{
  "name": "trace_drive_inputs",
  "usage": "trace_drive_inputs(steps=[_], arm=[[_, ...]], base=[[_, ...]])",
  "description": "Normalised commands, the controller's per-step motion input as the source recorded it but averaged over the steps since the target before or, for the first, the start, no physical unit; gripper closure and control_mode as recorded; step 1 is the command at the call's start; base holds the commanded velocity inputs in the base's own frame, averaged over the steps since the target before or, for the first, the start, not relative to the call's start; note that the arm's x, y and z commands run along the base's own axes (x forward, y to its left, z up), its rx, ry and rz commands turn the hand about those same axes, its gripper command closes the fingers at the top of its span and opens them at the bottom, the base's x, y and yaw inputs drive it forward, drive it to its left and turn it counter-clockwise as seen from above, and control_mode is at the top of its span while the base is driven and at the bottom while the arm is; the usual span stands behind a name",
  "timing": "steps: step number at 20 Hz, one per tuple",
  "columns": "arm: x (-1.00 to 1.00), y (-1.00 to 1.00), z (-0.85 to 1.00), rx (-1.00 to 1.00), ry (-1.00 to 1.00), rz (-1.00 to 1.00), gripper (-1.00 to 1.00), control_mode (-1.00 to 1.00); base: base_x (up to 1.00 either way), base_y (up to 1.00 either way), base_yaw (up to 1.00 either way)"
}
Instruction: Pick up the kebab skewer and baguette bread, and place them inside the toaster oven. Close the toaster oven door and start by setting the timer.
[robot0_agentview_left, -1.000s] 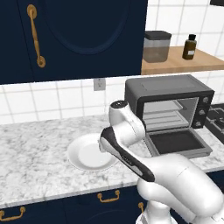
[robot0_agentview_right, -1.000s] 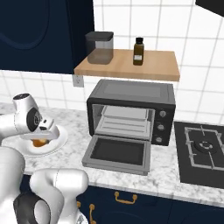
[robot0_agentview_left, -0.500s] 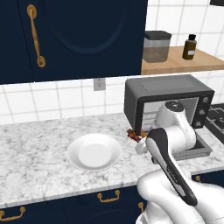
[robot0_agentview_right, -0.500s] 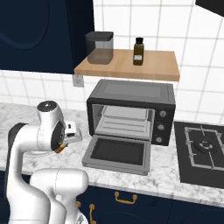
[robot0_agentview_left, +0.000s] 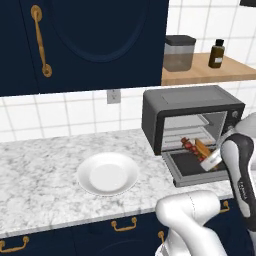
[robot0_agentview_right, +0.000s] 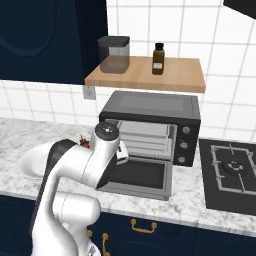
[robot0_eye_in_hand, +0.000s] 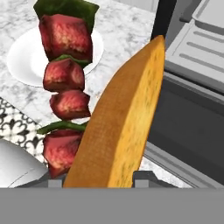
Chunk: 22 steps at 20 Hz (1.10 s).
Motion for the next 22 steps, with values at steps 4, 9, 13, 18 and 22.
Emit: trace_drive_inputs(steps=[4,9,13,18,22], arm=[[-0.03,-1.0,0.07,0.12,-0.05,0.04,1.0,-1.0],[0.22,-0.84,0.12,0.13,0.0,0.06,1.0,-1.0],[0.53,-0.1,0.53,0.05,0.09,0.0,1.0,-1.0],[0.61,0.0,0.08,0.0,0.06,0.0,1.0,-1.0],[0.26,0.0,-0.58,-0.04,0.0,0.0,1.0,-1.0]], base=[[0.0,0.0,0.0],[0.0,0.0,0.0],[0.0,0.0,0.0],[0.0,0.0,0.0],[0.0,0.0,0.0]])
